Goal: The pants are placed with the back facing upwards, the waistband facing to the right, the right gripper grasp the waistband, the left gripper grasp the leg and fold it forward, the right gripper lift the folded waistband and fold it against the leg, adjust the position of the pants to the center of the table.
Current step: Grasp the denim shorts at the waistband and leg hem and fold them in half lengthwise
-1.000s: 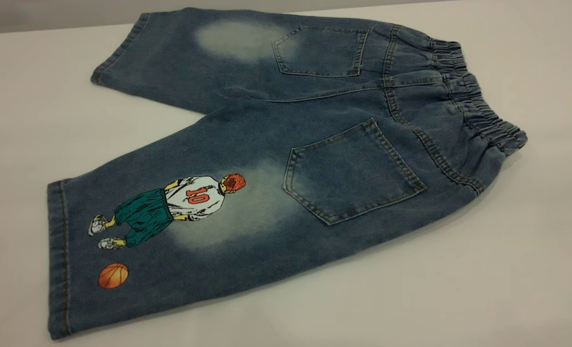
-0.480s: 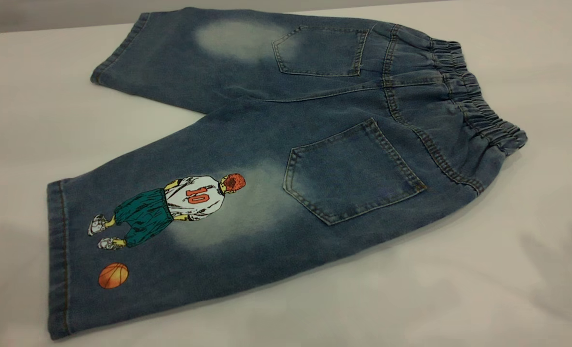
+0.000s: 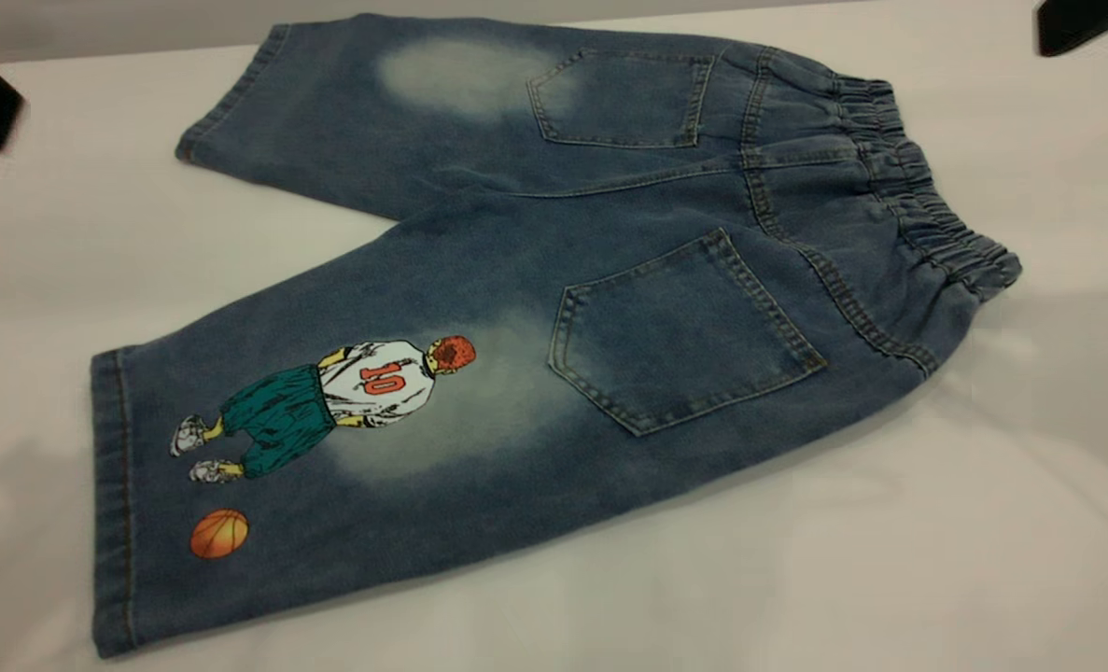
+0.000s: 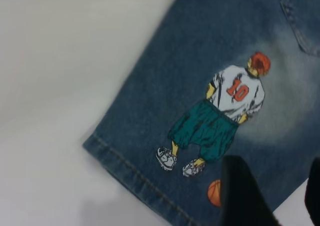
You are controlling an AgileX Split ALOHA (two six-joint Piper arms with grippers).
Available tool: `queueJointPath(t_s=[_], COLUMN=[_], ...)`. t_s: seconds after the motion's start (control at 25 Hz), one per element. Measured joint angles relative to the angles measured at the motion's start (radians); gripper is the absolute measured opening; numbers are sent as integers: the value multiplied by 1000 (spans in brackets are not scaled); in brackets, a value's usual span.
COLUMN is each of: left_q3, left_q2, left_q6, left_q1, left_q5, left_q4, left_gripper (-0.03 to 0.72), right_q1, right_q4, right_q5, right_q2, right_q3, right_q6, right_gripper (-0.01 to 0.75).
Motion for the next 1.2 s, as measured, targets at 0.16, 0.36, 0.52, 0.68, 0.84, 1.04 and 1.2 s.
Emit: queueJointPath(t_s=[0.16,0.36,0.52,0.68,0.84,1.04,1.2], left_q3=[-1,-2,-2,-2,-2,-2,-2], left_q2=[67,109,134,137,137,137,136], left_q6=[-5,-6,-2,-1,-1,0,0], left_q1=[-80,-96,-96,-95,-109,-167,-205], left_q5=[-59,-87,-96,-95,-95,-92,-93], left_q4=[33,28,28,24,24,25,25], left_gripper=[314,314,314,314,314,314,314], right_q1=[-47,-109,-119,-120,-144,-172,-195], right_q4=[-2,41,102,190,272,308,304], right_q5=[57,104,112,100,118,161,166], right_q2=[158,305,369,397,452,513,535], right_q3=[-91,-137,-134,-138,-162,-203,-226], right_q6=[-10,-78,-158,-252,-338,-385,-385], right_gripper=[408,408,408,408,408,408,408])
